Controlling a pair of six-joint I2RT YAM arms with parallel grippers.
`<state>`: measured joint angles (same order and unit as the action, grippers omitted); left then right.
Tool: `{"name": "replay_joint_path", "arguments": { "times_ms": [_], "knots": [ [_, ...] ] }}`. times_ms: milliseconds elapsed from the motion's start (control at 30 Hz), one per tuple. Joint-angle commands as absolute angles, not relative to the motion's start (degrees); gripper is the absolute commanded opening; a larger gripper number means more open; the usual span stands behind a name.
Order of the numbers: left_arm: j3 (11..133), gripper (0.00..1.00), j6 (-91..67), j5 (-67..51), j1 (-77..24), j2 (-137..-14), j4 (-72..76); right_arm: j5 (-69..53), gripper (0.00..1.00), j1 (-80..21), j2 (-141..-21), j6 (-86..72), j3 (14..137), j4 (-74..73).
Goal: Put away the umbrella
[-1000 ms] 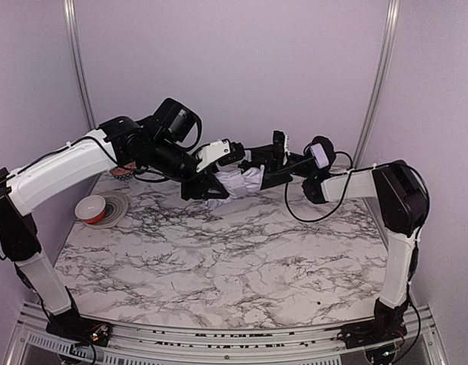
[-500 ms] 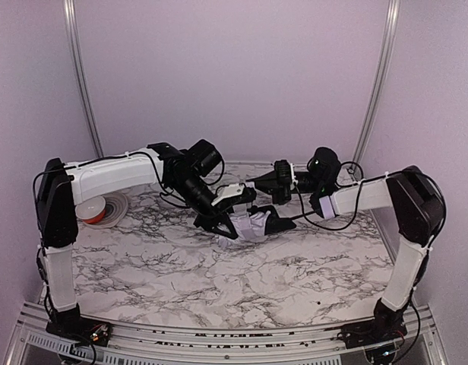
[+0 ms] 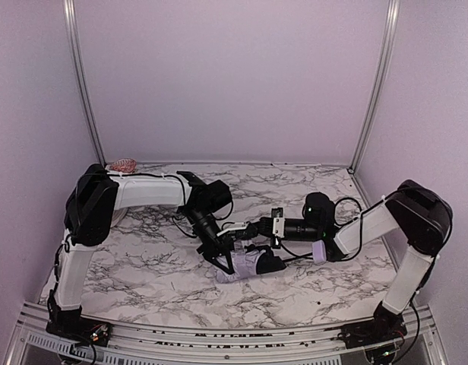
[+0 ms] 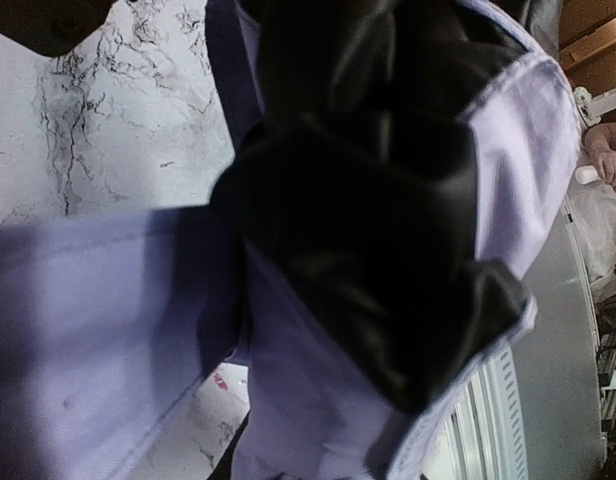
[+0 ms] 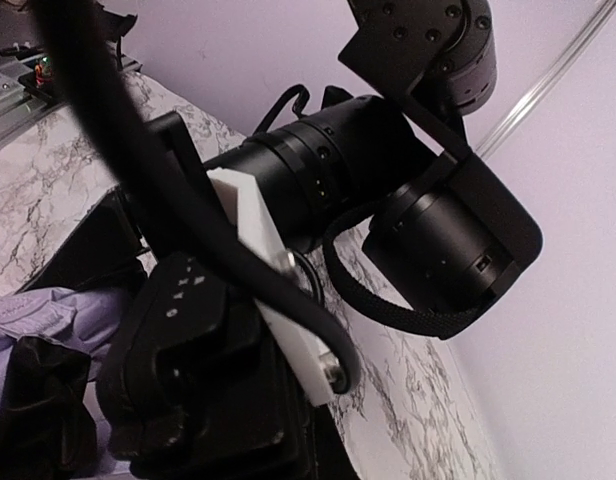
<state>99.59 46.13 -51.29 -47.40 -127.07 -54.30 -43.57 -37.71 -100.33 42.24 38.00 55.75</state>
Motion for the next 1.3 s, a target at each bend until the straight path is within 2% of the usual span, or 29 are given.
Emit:
{"name": "replay_joint_path", "arguments": {
  "times_ms": [0, 267, 533, 700, 833, 967, 1033, 1167, 1267],
  "knots": [
    [101.2, 0.00, 30.6, -38.2, -45.6, -132.3, -57.8, -33.4, 0.00, -42.6, -100.0, 41.9, 35.4, 63.8],
    [101.1, 0.00, 34.2, -25.0, -46.4, -128.3, -57.6, -26.4, 0.00, -42.6, -104.5, 47.4, 34.3, 62.7],
    [95.3, 0.00, 48.7, -25.6, -49.5, -125.7, -65.1, -21.6, 0.00, -39.4, -106.6, 58.2, 45.1, 63.5],
    [91.3, 0.00, 49.5, -19.2, -52.0, -123.9, -62.7, -33.1, 0.00, -35.1, -103.1, 66.1, 52.2, 47.5],
    [93.3, 0.00, 42.7, -11.6, -51.6, -125.2, -59.8, -39.3, 0.00, -34.4, -99.6, 64.5, 53.5, 34.7],
    [91.7, 0.00, 44.1, -4.8, -52.6, -124.0, -58.0, -43.7, 0.00, -34.1, -98.9, 64.7, 55.6, 24.0],
    [88.7, 0.00, 47.7, -8.7, -52.7, -119.6, -53.6, -42.2, 0.00, -34.1, -99.3, 67.4, 56.4, 20.4],
    [83.0, 0.00, 44.2, -23.1, -49.2, -109.7, -39.4, -42.6, 0.00, -34.0, -99.8, 63.5, 51.5, 28.2],
    [80.3, 0.00, 43.9, -22.1, -49.4, -107.2, -35.7, -45.8, 0.00, -34.0, -100.1, 59.9, 51.5, 29.3]
  ]
}}
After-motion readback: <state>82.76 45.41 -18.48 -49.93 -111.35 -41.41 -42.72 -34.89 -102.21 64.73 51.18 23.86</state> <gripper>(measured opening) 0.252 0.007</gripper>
